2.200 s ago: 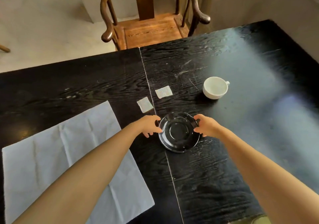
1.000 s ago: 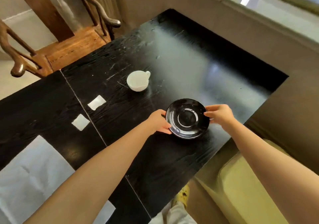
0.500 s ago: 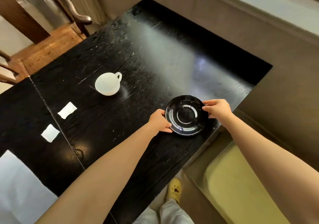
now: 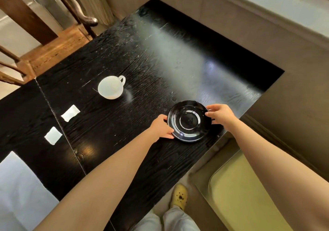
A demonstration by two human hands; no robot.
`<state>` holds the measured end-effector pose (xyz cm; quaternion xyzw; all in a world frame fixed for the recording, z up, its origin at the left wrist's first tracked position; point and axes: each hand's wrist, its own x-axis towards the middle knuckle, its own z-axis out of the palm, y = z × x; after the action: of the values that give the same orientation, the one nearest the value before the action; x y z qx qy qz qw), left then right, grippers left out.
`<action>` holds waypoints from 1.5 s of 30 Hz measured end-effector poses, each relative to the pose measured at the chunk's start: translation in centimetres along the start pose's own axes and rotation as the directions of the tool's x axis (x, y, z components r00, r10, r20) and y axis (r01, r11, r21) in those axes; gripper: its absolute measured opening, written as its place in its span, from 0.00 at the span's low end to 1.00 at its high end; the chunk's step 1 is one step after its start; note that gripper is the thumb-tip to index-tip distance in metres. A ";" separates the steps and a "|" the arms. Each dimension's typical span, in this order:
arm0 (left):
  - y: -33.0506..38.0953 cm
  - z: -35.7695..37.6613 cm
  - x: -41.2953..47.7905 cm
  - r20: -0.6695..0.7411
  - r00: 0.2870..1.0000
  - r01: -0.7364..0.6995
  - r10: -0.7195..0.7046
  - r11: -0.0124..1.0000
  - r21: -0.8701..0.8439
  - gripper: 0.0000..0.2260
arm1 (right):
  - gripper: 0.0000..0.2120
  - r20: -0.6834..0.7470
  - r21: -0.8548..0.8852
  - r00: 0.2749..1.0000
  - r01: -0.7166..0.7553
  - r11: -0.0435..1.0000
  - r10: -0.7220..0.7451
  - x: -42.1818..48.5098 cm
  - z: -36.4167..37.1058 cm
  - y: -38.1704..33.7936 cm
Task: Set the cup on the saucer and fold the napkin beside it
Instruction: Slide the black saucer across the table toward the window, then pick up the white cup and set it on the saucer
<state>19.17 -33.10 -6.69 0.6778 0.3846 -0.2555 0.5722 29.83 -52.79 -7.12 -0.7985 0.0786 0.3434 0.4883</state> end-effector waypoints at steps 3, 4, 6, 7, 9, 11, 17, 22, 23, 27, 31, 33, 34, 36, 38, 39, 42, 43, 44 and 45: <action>0.1 -0.2 -0.3 -0.030 1.000 -0.003 0.004 0.999 0.042 0.25 | 0.14 0.023 -0.139 0.999 -0.025 0.990 0.029 0.3 0.0 -0.9; 0.3 -0.6 -0.5 -0.033 0.999 0.010 -0.009 0.999 0.048 0.25 | 0.14 0.017 -0.235 0.999 -0.023 0.972 0.028 0.6 0.1 -1.4; 0.5 -1.8 -1.0 -0.022 0.999 0.030 -0.028 0.996 0.082 0.23 | 0.14 -0.003 -0.494 1.000 0.016 0.869 -0.021 1.0 0.4 -2.6; 0.5 -2.6 -1.1 -0.012 0.999 0.031 -0.030 0.993 0.113 0.22 | 0.15 -0.011 -0.607 0.998 0.042 0.793 -0.062 1.1 0.7 -3.5; 0.4 -4.5 -1.5 -0.004 1.000 0.026 -0.026 0.986 0.166 0.21 | 0.18 0.016 -0.739 0.991 0.101 0.666 -0.133 1.1 1.7 -5.2; 0.3 -6.5 -2.0 -0.013 1.000 0.020 -0.018 0.978 0.208 0.20 | 0.21 0.099 -0.795 0.983 0.172 0.582 -0.155 1.0 3.0 -7.2; -0.3 -13.1 -3.7 -0.031 0.999 0.051 -0.042 0.899 0.435 0.19 | 0.25 0.366 -0.830 0.921 0.387 0.400 -0.133 1.1 8.7 -12.8; -0.5 -18.6 -4.4 -0.048 0.997 0.080 -0.064 0.822 0.564 0.20 | 0.27 0.480 -0.816 0.874 0.476 0.328 -0.074 1.9 13.1 -16.9; -0.5 -19.6 -4.3 -0.057 0.996 0.084 -0.063 0.820 0.566 0.20 | 0.27 0.497 -0.817 0.866 0.491 0.303 -0.063 2.1 14.0 -17.7; -0.8 -23.2 -3.4 -0.104 0.994 0.095 -0.044 0.828 0.553 0.20 | 0.25 0.540 -0.827 0.840 0.518 0.217 0.053 3.4 17.3 -20.7; -1.3 -26.0 -1.6 -0.130 0.991 0.101 -0.038 0.850 0.517 0.22 | 0.23 0.521 -0.840 0.851 0.497 0.217 0.065 5.2 19.9 -23.4; -1.4 -27.0 -0.5 -0.131 0.991 0.092 -0.029 0.857 0.507 0.22 | 0.23 0.517 -0.836 0.855 0.493 0.241 0.045 6.2 21.1 -24.2; -1.4 -27.4 0.1 -0.127 0.992 0.085 -0.023 0.859 0.504 0.22 | 0.24 0.522 -0.836 0.852 0.503 0.217 0.037 6.7 21.6 -24.5; -1.3 -27.9 1.4 -0.119 0.993 0.071 -0.014 0.868 0.492 0.23 | 0.28 0.532 -0.837 0.847 0.526 0.155 -0.003 8.0 22.5 -24.7; -1.1 -28.2 2.8 -0.115 0.993 0.055 0.000 0.882 0.469 0.25 | 0.29 0.535 -0.831 0.843 0.536 0.146 -0.050 9.1 23.2 -24.6; -1.0 -28.2 3.5 -0.115 0.993 0.039 0.015 0.890 0.454 0.27 | 0.29 0.545 -0.822 0.836 0.549 0.152 -0.073 9.7 23.6 -24.5; -1.0 -28.1 5.2 -0.111 0.987 -0.070 0.120 0.924 0.376 0.32 | 0.27 0.589 -0.778 0.799 0.600 0.184 -0.117 11.1 24.8 -24.1; -1.0 -28.0 5.7 -0.112 0.981 -0.114 0.159 0.936 0.334 0.33 | 0.25 0.610 -0.761 0.782 0.624 0.181 -0.131 11.4 25.2 -23.9; -1.2 -27.9 6.1 -0.115 0.974 -0.153 0.193 0.945 0.288 0.34 | 0.22 0.627 -0.746 0.766 0.643 0.173 -0.141 11.7 25.6 -23.7; -1.3 -27.8 6.6 -0.120 0.968 -0.188 0.222 0.952 0.244 0.34 | 0.19 0.645 -0.728 0.747 0.665 0.168 -0.162 11.9 26.0 -23.4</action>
<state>19.29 -4.51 -6.67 0.7927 0.3207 -0.1872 0.4834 37.31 -16.68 -5.11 -0.8160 -0.4727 0.3326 0.0087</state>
